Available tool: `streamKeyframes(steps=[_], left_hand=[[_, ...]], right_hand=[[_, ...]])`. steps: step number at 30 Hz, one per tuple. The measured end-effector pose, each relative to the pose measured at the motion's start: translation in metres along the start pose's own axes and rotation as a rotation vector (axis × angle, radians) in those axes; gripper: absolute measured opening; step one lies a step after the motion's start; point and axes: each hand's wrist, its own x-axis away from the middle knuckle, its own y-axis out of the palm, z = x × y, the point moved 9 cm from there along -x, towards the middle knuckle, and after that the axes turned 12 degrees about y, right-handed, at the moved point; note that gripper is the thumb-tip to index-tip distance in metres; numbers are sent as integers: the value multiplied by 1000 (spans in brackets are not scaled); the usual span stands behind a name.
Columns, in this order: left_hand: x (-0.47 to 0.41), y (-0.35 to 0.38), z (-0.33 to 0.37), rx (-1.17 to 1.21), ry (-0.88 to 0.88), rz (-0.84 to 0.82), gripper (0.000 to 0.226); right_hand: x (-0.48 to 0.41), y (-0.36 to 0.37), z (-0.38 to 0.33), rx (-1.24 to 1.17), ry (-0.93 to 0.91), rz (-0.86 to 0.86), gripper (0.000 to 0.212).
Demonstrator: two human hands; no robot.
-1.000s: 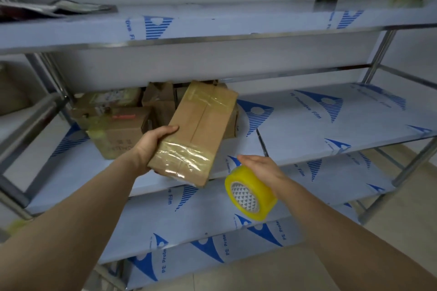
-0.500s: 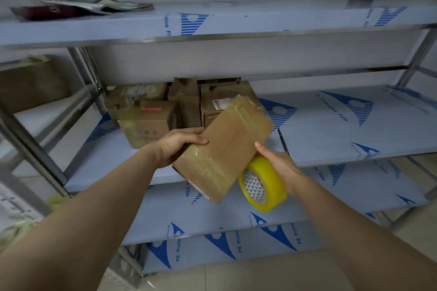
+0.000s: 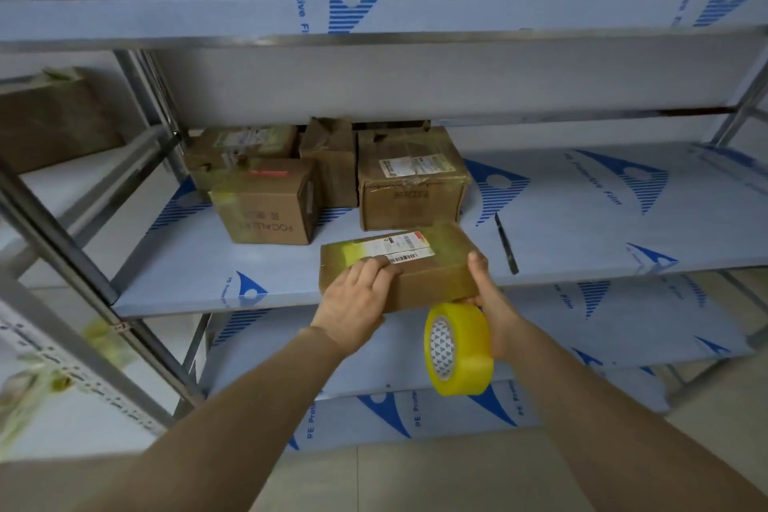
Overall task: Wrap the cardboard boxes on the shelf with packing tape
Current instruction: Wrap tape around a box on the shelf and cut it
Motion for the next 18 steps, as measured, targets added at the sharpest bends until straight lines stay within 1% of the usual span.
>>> streamKeyframes(steps=[1,2,3,4,5,6,7,8,9,10,11,13,15,18], left_hand=[[3,4,0,83,14,-7,71],[7,6,-3,146,8,3,62],[10,1,-10,211,-80,47,57],[17,-3,-28,267,-249,135,56],[31,-5,-53,325,-508,233,54],[54,-1,-78,456,-837,314,52],[79,10,-91,691,-1177,364,53],[94,31,-89,1041,-1432,389,55],[95,50,-77,1410,-1560,385,57],[90,58,-67,1634,-1561,356,60],[87,60,-64,1688,-1503,312,67],[88,64,-67,1627,-1405,258,78],[88,67,-69,1663,-1341,229,74],[83,60,-71,1789,-1215,182,59]], right_hand=[[-12,-5,6,-5,5,13,112],[-16,-6,11,3,14,20,112],[-13,-6,14,15,22,33,105],[-10,-5,14,24,22,51,95],[-7,-4,14,31,26,54,86],[-9,-4,15,28,33,48,81],[-10,-3,17,28,42,39,80],[-13,-3,18,18,46,33,80],[-15,-3,19,15,48,24,80],[-18,-2,21,15,51,10,80],[-16,-1,22,17,57,-3,77],[-14,1,23,22,53,-18,71],[-13,1,23,-1,38,-44,67],[-8,3,19,-69,-8,-112,54]])
